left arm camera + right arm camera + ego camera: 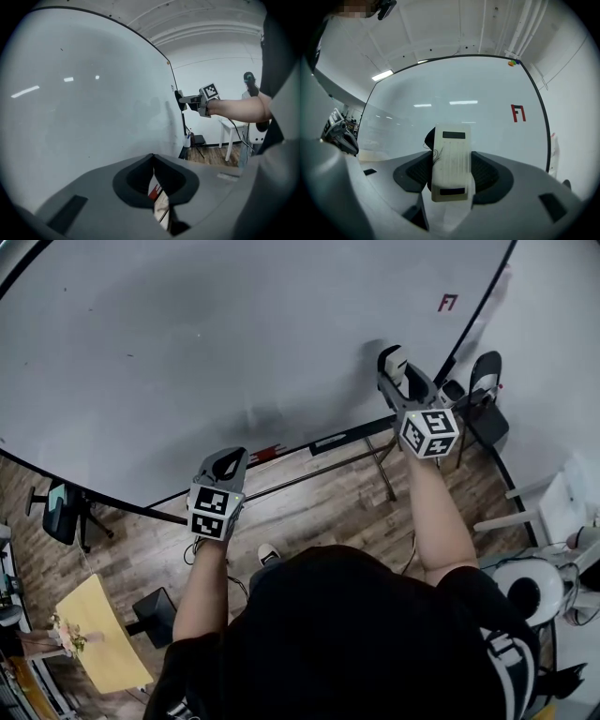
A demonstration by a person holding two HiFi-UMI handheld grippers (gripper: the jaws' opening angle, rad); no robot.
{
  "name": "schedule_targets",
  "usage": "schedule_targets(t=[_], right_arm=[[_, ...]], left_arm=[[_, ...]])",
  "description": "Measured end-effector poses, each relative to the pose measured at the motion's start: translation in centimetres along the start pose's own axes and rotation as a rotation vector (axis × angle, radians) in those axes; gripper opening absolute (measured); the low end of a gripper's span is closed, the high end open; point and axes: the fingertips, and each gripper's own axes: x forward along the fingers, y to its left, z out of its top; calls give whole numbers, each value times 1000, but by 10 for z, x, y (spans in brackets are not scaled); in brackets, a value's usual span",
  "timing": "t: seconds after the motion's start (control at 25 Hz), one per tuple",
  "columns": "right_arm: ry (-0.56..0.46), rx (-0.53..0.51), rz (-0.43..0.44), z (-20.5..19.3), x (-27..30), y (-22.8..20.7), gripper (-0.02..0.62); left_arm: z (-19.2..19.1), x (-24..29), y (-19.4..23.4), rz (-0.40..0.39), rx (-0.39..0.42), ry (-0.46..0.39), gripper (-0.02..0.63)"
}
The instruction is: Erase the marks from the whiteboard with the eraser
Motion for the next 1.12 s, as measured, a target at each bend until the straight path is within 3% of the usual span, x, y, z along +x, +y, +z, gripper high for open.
schedule_targets(t=[0.48, 1.12], right_arm=[[52, 2, 27, -17, -48, 6, 249], [64, 19, 75, -23, -94, 39, 249]], left_arm=[[16, 17, -27, -55, 20, -15, 12], [23, -9, -41, -23, 27, -36, 12]])
